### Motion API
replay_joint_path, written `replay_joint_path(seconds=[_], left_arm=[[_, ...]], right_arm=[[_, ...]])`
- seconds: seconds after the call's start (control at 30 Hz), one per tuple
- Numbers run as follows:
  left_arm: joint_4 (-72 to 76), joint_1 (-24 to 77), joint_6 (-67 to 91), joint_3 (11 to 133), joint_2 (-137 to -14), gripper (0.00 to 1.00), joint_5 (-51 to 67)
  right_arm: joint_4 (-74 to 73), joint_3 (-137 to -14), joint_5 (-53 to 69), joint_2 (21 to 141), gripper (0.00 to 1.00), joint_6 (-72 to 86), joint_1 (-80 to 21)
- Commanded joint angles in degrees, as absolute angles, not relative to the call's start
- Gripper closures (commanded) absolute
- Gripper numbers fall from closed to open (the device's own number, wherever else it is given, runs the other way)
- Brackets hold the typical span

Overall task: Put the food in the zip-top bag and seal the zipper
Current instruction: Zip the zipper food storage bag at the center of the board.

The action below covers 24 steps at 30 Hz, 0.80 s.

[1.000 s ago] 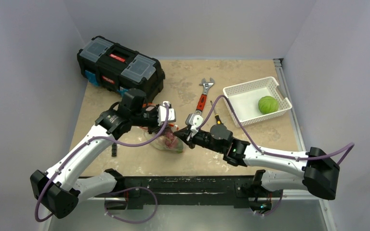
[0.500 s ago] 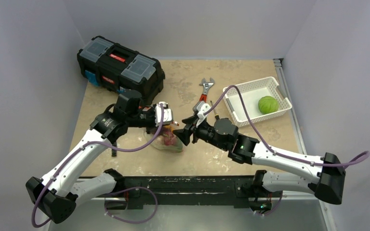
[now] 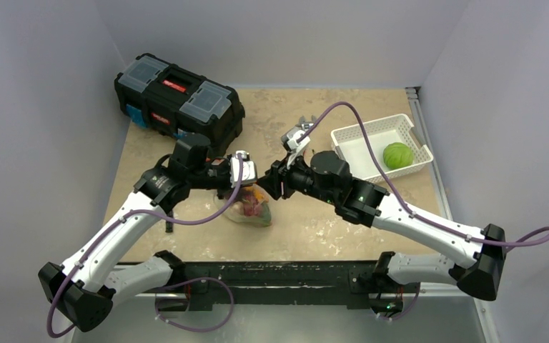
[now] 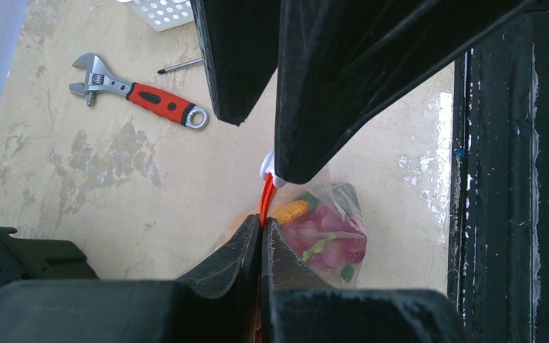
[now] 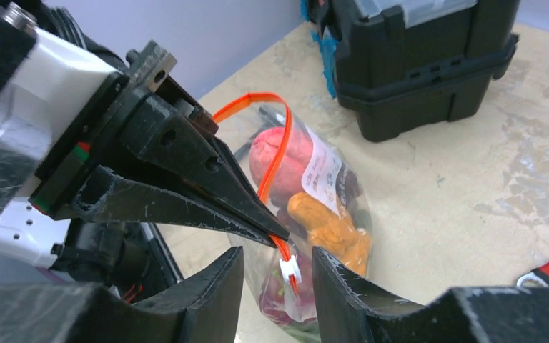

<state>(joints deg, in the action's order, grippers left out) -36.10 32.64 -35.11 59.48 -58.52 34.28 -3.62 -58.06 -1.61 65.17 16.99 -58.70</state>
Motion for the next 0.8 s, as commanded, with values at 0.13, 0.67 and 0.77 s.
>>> replay_joint_path(seconds=[0.13, 0.67, 0.77], left_arm=[[-33.2, 32.8, -34.7, 59.9, -57.8, 1.0, 36.3], [-33.4, 32.8, -34.7, 60.2, -58.6, 1.0, 36.7], [-33.5, 32.9, -34.7, 60.2, -58.7, 1.0, 36.8]], right_arm=[[-7.8, -61.1, 0.6, 66.9, 0.68, 15.6, -58.0], [-8.6, -62.9, 1.7, 69.5, 0.89, 9.7, -58.0], [-7.5, -62.8, 2.4, 69.5, 0.95, 9.3, -58.0]])
